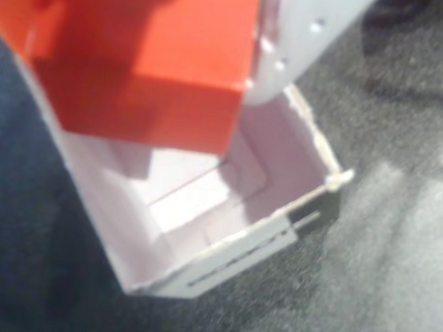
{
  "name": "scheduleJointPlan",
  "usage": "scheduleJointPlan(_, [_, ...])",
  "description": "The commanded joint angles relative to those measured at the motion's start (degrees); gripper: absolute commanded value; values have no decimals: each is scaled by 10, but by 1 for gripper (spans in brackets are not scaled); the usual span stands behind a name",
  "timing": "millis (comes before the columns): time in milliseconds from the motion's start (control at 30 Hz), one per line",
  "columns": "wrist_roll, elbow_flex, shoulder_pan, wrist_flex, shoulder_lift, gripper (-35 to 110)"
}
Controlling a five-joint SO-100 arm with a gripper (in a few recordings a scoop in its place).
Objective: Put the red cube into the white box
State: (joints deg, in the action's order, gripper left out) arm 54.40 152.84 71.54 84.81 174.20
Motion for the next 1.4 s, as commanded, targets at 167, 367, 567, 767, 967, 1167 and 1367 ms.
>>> scheduleJointPlan(167, [-16,6,2,-1,47,15])
scheduleJointPlan(367, [-23,20,-4,-4,90,18])
scheduleJointPlan(567, [-25,33,2,-17,100,16])
scheduleJointPlan(767, [-25,33,19,-11,113,0])
scheduleJointPlan(967, [-33,26,2,-41,113,0])
scheduleJointPlan(1167, [-25,20,-54,-88,100,0])
scheduleJointPlan(1367, [13,-25,-147,-159,-23,0])
